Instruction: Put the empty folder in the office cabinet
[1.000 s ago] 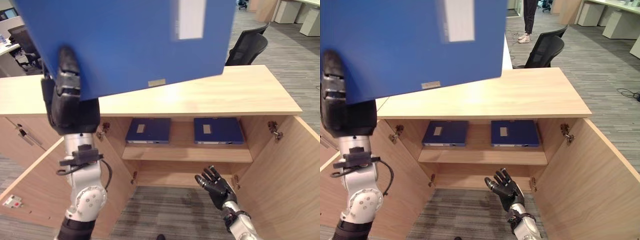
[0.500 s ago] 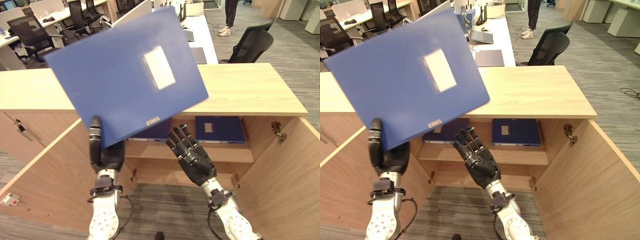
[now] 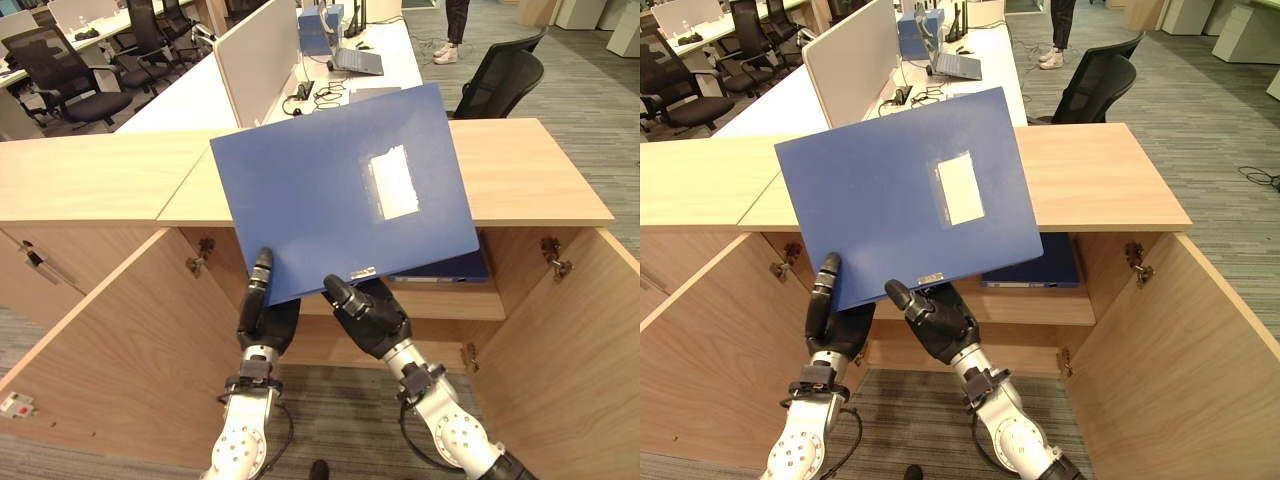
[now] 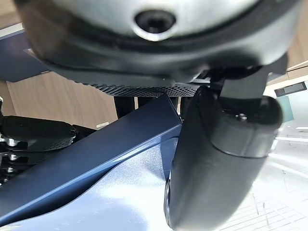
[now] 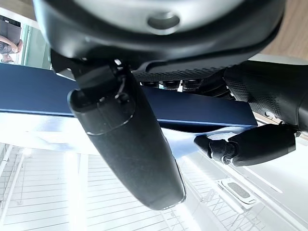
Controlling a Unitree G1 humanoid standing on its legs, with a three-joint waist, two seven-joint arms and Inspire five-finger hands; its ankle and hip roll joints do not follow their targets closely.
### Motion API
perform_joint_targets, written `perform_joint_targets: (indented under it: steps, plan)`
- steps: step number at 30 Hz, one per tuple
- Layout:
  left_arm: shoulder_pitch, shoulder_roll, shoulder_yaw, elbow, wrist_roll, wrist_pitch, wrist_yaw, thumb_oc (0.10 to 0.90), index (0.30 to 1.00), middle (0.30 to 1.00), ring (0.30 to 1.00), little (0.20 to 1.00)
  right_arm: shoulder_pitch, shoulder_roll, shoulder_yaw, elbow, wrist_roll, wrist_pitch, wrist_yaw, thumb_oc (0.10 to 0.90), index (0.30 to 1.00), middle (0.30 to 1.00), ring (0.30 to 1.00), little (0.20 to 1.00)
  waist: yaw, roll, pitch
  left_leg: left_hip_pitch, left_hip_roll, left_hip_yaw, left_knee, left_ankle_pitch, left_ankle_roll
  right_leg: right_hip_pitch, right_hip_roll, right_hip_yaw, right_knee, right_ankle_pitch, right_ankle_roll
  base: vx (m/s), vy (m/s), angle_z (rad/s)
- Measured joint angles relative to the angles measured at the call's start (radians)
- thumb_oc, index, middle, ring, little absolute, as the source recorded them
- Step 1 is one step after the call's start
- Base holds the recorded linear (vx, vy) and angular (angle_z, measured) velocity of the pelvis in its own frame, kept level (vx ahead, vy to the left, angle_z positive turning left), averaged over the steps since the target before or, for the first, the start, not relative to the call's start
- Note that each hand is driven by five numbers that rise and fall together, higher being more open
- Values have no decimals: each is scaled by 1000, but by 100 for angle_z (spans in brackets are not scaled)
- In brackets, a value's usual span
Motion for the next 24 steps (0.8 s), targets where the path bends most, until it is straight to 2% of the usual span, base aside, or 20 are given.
perform_joint_targets:
  steps: [7, 13, 16, 24]
  plan:
    - [-7, -5, -10, 21, 46, 9, 0, 400, 300, 300, 300, 300, -4, 0, -10, 0, 0, -20, -41, 800, 900, 900, 900, 900, 1, 0, 0, 0, 0, 0, 0, 0, 0, 0, 0, 0, 0, 0, 0, 0, 0, 0]
    - [-4, -23, -21, 26, 74, 44, 0, 400, 300, 300, 300, 300, -35, 15, -61, 0, -1, -79, -73, 800, 900, 900, 900, 900, 0, 0, 0, 0, 0, 0, 0, 0, 0, 1, 0, 0, 0, 0, -1, 0, 0, 0]
    - [-3, -24, -28, 26, 86, 63, 0, 400, 300, 300, 300, 300, -63, 48, -99, 0, -1, -113, -88, 800, 900, 900, 900, 900, 1, 0, 0, 1, 0, 0, 0, 0, 0, 1, 1, 0, 0, 0, -1, 0, 0, 0]
    - [-2, -25, -48, 26, 107, 73, -2, 400, 300, 300, 300, 300, -108, 78, -173, 0, -3, -166, -142, 800, 900, 900, 900, 900, 3, 0, 0, 1, 0, -1, 0, 0, 0, 2, 1, -1, 0, 1, -1, 0, 0, 0]
